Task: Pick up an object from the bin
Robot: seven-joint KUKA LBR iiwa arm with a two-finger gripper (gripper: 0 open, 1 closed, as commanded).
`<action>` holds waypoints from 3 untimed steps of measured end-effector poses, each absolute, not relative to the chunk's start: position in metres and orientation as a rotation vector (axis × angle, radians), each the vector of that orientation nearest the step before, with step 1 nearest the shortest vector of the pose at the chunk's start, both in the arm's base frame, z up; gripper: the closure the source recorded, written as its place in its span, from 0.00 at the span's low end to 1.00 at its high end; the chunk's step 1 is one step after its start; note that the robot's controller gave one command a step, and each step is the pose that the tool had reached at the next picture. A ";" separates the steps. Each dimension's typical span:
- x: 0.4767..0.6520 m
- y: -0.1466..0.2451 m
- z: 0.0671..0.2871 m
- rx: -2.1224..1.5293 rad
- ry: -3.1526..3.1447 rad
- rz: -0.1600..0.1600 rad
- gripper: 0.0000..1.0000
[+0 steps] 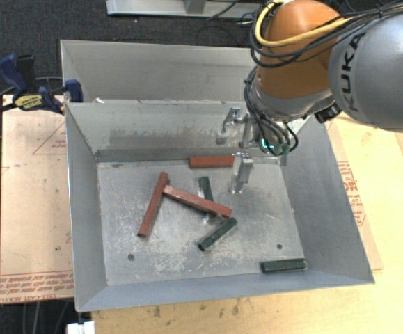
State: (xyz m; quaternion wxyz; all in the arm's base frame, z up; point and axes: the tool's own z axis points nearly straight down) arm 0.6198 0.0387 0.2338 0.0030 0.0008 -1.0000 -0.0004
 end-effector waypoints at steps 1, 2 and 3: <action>0.621 0.039 0.238 0.001 -3.143 -0.002 0.00; 0.588 0.049 0.190 0.037 -3.148 -0.001 0.00; 0.602 0.056 0.076 0.045 -3.160 -0.005 1.00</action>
Offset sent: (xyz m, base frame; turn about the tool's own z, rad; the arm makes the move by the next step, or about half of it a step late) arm -0.0685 0.0224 -0.0963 -0.0439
